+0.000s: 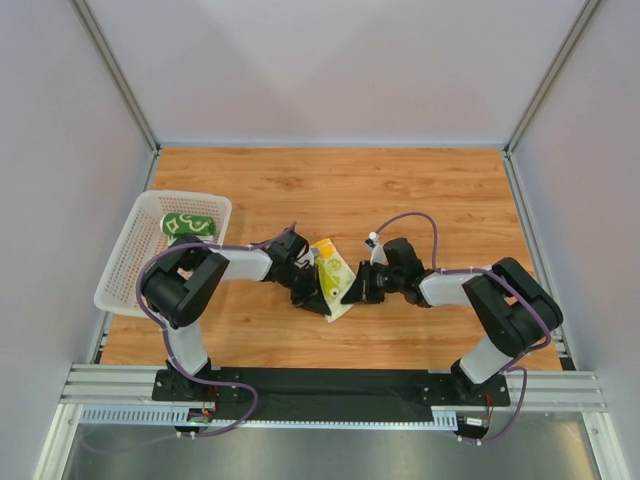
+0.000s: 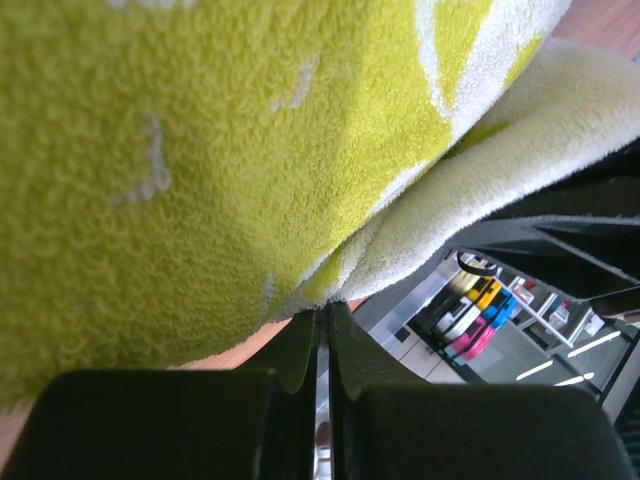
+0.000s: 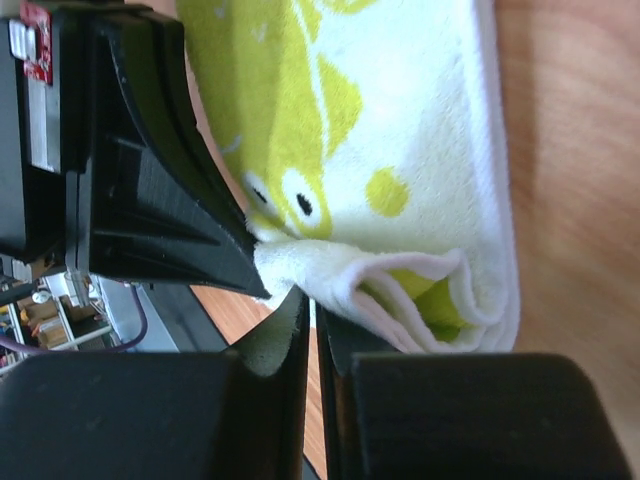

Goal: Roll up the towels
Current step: Roll the towel

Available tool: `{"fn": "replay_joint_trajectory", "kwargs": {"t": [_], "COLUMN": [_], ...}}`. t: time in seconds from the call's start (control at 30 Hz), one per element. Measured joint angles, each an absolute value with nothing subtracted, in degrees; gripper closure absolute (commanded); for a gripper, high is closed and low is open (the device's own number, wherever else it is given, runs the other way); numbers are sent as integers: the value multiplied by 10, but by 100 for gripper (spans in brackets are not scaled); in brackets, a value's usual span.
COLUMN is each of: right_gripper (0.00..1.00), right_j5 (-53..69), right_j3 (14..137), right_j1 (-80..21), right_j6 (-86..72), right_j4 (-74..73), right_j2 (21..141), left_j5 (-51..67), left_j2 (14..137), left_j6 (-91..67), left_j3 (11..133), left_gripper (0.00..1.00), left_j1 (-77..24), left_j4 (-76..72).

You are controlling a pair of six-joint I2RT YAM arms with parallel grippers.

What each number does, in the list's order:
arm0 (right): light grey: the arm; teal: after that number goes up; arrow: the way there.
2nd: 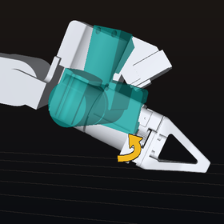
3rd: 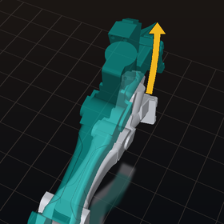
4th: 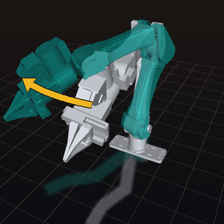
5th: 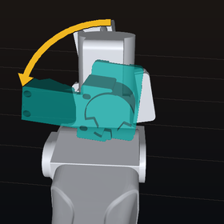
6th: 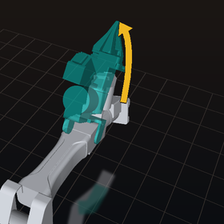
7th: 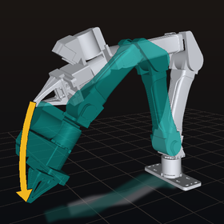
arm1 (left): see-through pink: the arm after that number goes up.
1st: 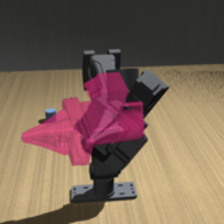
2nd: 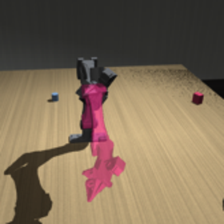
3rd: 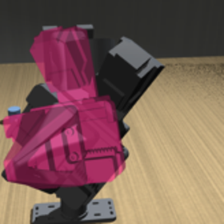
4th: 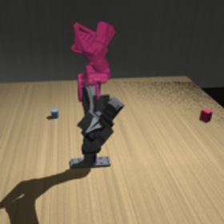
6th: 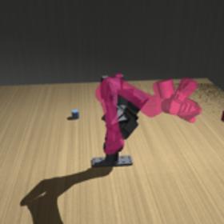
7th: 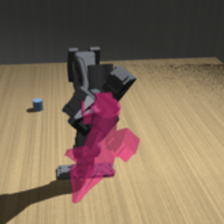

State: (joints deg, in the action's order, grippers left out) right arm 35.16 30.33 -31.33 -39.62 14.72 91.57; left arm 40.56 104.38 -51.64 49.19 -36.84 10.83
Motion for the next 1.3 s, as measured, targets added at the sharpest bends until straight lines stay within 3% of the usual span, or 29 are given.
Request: {"fn": "replay_joint_trajectory", "kwargs": {"t": [0.23,0.43,0.63,0.7,0.77,0.9,1.07,1.3], "right_gripper": [95,96,96,96,96,96,96,97], "right_j5": [352,355,368,370,372,372,373,373], "right_j3": [328,338,345,346,347,347,350,353], "right_j1": [-284,-272,-271,-271,-271,-271,-271,-271], "right_j6": [-400,-406,-410,-410,-410,-410,-409,-408], "right_j4": [171,178,194,197,199,200,196,191], "right_j2": [949,975,995,999,1000,1000,1001,1002], "left_j5": [410,409,391,360,309,148,-7,-57], "left_j2": [1052,1054,1044,1025,993,879,746,785], "left_j6": [-493,-476,-458,-447,-438,-408,-335,-245], "left_j3": [505,514,522,526,533,540,547,558], "left_gripper": [100,92,71,57,53,54,57,57], "left_j1": [-360,-357,-355,-355,-355,-368,-463,-584], "left_j4": [126,143,172,198,236,305,320,285]}}
